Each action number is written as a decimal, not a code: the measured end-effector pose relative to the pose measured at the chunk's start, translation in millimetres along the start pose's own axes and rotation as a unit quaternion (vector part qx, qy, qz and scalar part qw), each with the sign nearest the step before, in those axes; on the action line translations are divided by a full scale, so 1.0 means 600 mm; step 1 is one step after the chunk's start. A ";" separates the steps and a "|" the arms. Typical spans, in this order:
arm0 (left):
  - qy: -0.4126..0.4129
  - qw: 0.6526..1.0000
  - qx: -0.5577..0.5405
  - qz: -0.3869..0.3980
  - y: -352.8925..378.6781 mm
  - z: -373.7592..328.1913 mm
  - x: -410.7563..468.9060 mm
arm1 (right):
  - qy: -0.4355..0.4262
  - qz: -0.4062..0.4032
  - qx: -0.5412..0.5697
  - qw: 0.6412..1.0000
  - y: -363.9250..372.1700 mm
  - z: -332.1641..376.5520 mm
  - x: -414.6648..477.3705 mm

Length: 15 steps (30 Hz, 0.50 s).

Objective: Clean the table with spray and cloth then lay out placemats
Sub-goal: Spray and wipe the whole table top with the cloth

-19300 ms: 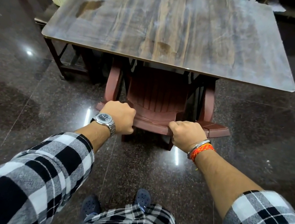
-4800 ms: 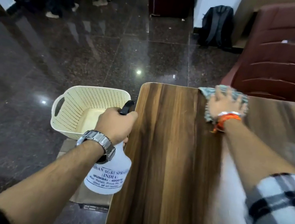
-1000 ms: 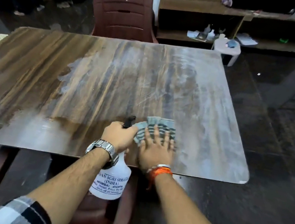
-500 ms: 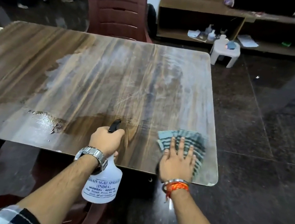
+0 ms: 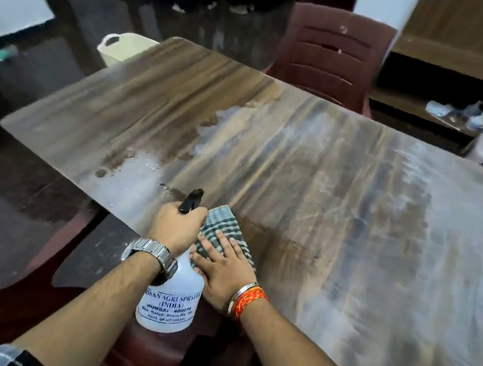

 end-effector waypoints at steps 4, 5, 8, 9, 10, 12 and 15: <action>-0.021 0.999 -0.015 -0.037 -0.039 0.011 0.052 | -0.066 0.032 -0.006 0.997 -0.018 0.006 0.089; -0.027 0.999 -0.017 -0.043 -0.042 0.013 0.059 | -0.075 0.036 -0.009 0.996 -0.021 0.005 0.104; -0.050 0.996 -0.026 -0.065 -0.040 0.019 0.075 | -0.096 0.037 -0.013 0.995 -0.025 -0.008 0.145; -0.056 0.995 -0.034 -0.071 -0.036 0.019 0.079 | -0.101 0.035 -0.017 0.994 -0.026 -0.013 0.158; -0.059 0.995 -0.038 -0.075 -0.032 0.018 0.082 | -0.104 0.033 -0.022 0.994 -0.027 -0.020 0.171; -0.075 0.992 -0.045 -0.090 -0.024 0.016 0.086 | -0.111 0.031 -0.026 0.993 -0.031 -0.035 0.197; -0.104 0.984 -0.074 -0.121 -0.015 0.015 0.087 | -0.127 0.016 -0.040 0.991 -0.047 -0.090 0.250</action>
Point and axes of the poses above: each hand's wrist, its own x-axis towards the middle knuckle, its own y-axis out of the palm, z = x × y, the point moved 2 cm from there along x, towards the middle knuckle, and after that the axes turned 5 degrees about -y, right-handed, at the moved point
